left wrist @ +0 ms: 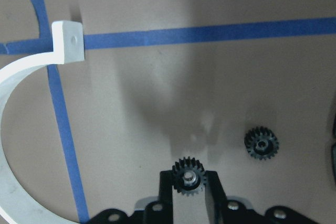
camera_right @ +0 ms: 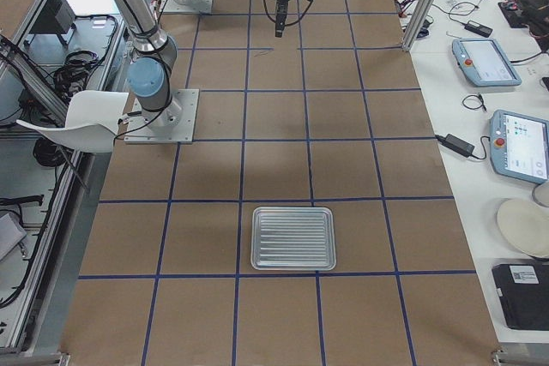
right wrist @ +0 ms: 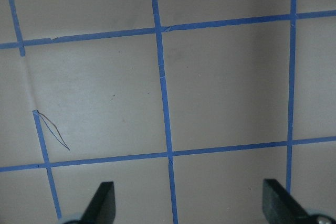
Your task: Place bearing gear from tray to pile
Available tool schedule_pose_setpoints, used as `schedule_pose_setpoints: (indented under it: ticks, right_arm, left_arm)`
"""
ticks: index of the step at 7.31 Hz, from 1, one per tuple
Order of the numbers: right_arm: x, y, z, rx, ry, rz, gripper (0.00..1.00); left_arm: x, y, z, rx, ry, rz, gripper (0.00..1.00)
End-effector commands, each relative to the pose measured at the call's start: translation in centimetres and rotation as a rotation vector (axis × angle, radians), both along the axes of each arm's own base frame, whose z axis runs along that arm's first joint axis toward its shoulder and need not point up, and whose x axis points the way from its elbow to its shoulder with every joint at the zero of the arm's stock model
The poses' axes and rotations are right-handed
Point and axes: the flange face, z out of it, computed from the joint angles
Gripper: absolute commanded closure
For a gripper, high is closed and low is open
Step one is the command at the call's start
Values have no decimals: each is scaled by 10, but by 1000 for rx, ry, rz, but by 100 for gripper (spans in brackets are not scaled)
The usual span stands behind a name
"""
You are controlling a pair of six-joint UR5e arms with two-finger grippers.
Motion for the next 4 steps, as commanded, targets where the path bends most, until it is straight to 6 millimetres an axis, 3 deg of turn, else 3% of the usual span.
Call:
schedule_pose_setpoints:
  ticks: [1, 2, 3, 4]
  right_arm:
    - [-1, 0, 0, 2, 8, 4, 0]
    - [-5, -1, 3, -4, 13, -5, 0]
    - [-1, 5, 9, -18, 10, 2, 0]
    - [-2, 6, 7, -11, 14, -6, 0]
  left_arm:
    - [-2, -1, -2, -6, 15, 1, 46]
    - [-8, -4, 10, -35, 24, -12, 0]
    - [-20, -10, 21, -65, 50, -10, 0]
    - [-31, -17, 47, -71, 51, -22, 0]
